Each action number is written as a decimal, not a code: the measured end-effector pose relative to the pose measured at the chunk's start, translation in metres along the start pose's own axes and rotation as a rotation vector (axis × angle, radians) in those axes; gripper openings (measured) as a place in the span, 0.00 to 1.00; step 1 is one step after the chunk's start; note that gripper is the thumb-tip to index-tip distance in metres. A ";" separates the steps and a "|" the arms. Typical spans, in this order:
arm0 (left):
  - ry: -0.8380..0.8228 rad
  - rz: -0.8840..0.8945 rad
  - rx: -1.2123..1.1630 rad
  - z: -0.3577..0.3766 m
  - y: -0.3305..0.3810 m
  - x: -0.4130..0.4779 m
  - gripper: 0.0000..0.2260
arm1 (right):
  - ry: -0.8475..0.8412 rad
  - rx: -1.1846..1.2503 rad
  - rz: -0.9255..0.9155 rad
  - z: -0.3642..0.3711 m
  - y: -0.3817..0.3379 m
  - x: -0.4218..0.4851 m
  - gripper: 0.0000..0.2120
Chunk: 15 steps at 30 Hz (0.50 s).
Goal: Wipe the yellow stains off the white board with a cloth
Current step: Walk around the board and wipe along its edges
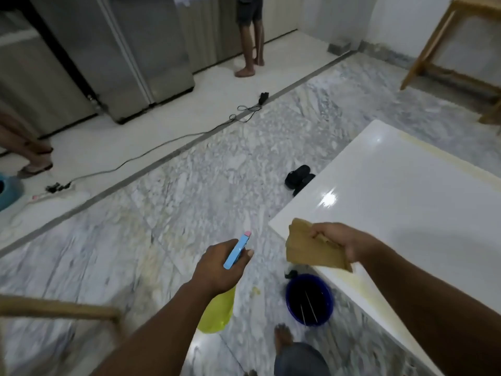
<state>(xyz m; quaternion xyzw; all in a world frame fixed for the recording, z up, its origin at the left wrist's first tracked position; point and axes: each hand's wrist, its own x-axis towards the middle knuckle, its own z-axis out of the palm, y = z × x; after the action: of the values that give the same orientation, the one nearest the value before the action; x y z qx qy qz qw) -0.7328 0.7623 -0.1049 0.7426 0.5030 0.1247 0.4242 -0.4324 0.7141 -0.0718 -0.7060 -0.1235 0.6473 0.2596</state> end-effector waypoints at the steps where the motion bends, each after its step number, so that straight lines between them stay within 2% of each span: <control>1: 0.008 -0.022 -0.034 0.005 -0.002 -0.010 0.21 | 0.030 -0.104 -0.026 -0.001 -0.004 -0.001 0.10; 4: 0.041 -0.089 -0.092 0.020 -0.003 -0.035 0.23 | 0.106 -0.421 -0.226 0.000 -0.020 0.013 0.10; 6: 0.069 -0.117 -0.097 0.033 -0.003 -0.041 0.22 | 0.118 -0.591 -0.420 0.006 -0.035 0.031 0.18; 8: 0.094 -0.133 -0.095 0.046 -0.002 -0.044 0.22 | 0.194 -0.858 -0.608 0.011 -0.045 0.057 0.15; 9: 0.116 -0.138 -0.093 0.053 -0.001 -0.044 0.22 | 0.215 -0.998 -0.686 0.012 -0.045 0.072 0.20; 11: 0.152 -0.149 -0.090 0.065 0.000 -0.043 0.22 | 0.133 -1.232 -0.721 0.014 -0.030 0.106 0.30; 13: 0.157 -0.163 -0.080 0.079 0.001 -0.040 0.23 | 0.071 -1.424 -0.674 0.015 -0.007 0.134 0.30; 15: 0.146 -0.181 -0.070 0.094 0.005 -0.039 0.23 | 0.152 -1.426 -0.784 0.013 0.008 0.150 0.30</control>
<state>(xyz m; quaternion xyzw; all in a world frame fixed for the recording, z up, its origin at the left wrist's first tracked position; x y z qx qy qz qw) -0.6904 0.6804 -0.1494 0.6679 0.5928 0.1574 0.4216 -0.4265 0.7869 -0.2036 -0.6490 -0.7257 0.2254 -0.0367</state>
